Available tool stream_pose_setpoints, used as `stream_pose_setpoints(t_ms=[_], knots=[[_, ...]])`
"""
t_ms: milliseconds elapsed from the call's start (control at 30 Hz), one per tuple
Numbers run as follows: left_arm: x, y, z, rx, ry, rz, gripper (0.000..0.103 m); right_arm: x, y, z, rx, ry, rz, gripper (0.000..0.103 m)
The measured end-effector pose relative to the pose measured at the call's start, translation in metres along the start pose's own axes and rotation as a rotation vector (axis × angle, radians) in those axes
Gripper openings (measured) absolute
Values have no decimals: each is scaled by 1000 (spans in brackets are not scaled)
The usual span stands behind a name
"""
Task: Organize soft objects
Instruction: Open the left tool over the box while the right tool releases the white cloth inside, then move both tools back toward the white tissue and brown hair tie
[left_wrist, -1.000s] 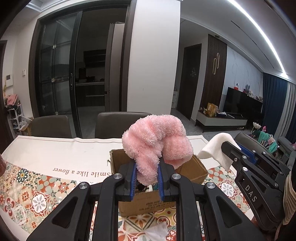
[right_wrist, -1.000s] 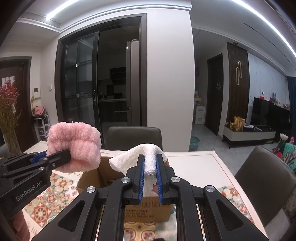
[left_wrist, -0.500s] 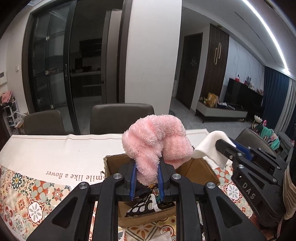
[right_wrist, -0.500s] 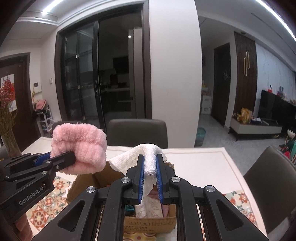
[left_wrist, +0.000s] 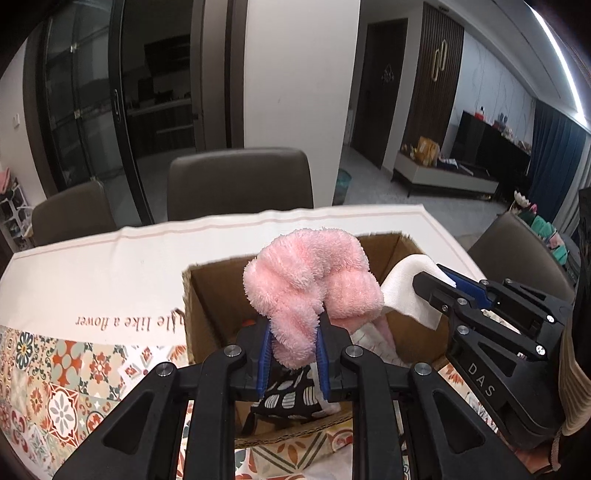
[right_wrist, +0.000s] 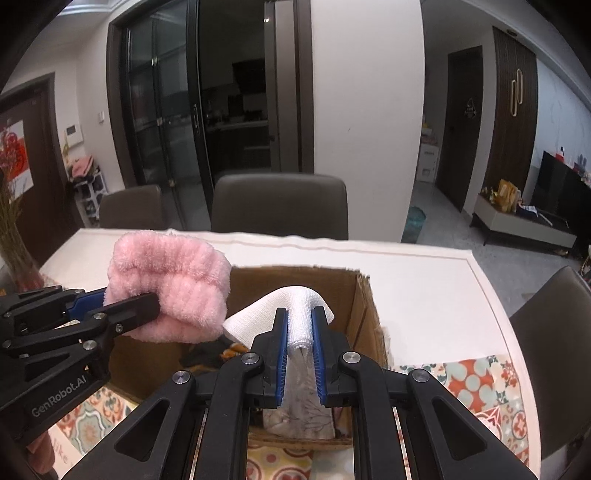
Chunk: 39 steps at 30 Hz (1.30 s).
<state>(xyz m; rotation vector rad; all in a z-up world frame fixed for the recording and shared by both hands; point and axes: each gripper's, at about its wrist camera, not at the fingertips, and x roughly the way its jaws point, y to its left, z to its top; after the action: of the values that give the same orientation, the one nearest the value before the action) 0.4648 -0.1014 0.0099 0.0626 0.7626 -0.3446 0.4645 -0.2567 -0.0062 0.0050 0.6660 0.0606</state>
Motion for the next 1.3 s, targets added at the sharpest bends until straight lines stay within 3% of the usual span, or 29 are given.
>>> stream_pose_setpoints(t_ms=[233, 533, 800, 1167, 1300], knots=[[18, 5, -10, -16, 67, -2, 31, 16, -1, -9, -20, 59, 20, 15], [20, 5, -13, -27, 70, -10, 53, 12, 0, -7, -31, 56, 26, 40], [-9, -3, -13, 12, 5, 39, 59, -13, -8, -6, 13, 14, -4, 53], [-64, -14, -24, 32, -87, 97, 61, -65, -8, -14, 31, -67, -33, 54], [-78, -17, -34, 25, -102, 99, 61, -83, -7, -22, 40, -92, -33, 61]])
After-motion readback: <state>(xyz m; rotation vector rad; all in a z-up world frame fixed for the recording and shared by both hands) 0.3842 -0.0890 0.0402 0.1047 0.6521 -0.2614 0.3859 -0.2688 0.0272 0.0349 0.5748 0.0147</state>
